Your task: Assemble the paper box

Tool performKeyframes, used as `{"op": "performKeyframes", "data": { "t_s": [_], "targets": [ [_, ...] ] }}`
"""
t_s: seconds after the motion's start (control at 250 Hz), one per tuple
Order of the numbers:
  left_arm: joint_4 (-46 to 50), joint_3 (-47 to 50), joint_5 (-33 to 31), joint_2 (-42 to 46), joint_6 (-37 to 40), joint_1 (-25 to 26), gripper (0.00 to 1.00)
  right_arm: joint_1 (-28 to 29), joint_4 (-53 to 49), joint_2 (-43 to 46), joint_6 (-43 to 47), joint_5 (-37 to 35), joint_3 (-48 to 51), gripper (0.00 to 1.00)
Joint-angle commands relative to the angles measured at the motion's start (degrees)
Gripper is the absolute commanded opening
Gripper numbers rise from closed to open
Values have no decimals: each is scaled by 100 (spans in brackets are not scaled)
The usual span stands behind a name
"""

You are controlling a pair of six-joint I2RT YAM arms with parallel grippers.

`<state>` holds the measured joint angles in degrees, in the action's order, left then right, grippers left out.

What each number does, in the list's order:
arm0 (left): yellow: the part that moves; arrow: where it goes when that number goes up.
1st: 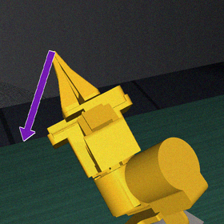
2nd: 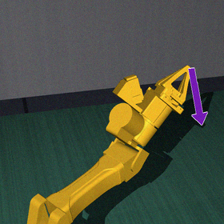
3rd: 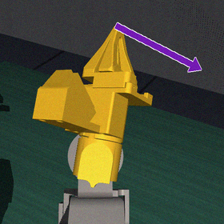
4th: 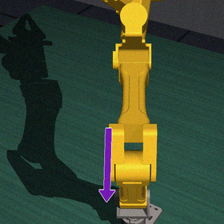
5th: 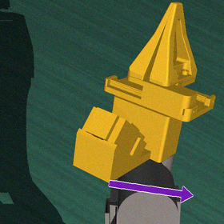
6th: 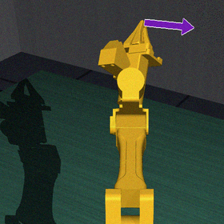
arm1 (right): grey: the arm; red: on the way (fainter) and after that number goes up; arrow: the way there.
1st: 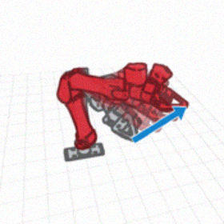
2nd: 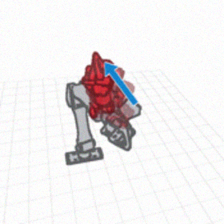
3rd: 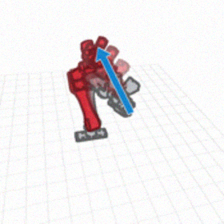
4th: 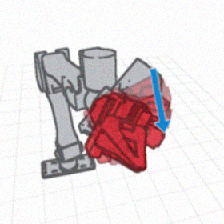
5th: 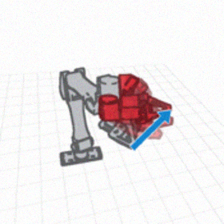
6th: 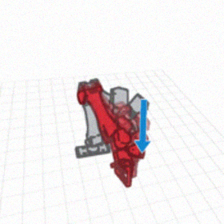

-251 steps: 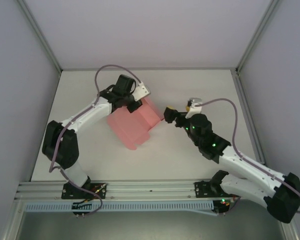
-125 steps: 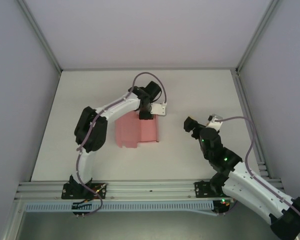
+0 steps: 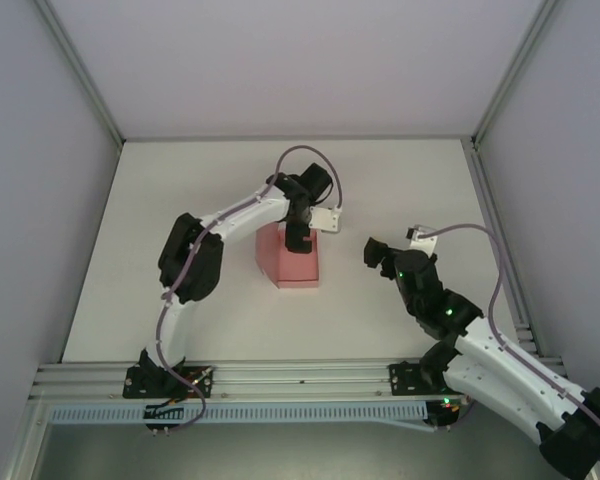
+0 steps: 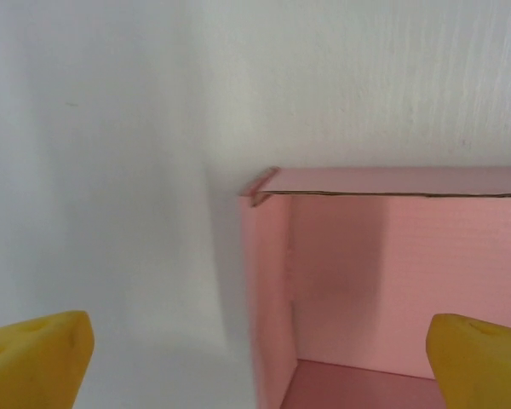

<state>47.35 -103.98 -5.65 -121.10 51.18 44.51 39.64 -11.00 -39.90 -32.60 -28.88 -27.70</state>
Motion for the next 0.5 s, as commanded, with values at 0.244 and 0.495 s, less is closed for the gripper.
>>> {"op": "performKeyframes", "data": {
  "t_s": [0.244, 0.495],
  "targets": [
    [-3889, 2570, 49, 3349, -3672, -665, 100, -44, 525, -2777, 2864, 2502, -1655, 100],
    [-4368, 4550, 233, 4886, -6277, -1970, 100, -73, -769, -5863, 4299, 3574, -4307, 100]
  ]
}}
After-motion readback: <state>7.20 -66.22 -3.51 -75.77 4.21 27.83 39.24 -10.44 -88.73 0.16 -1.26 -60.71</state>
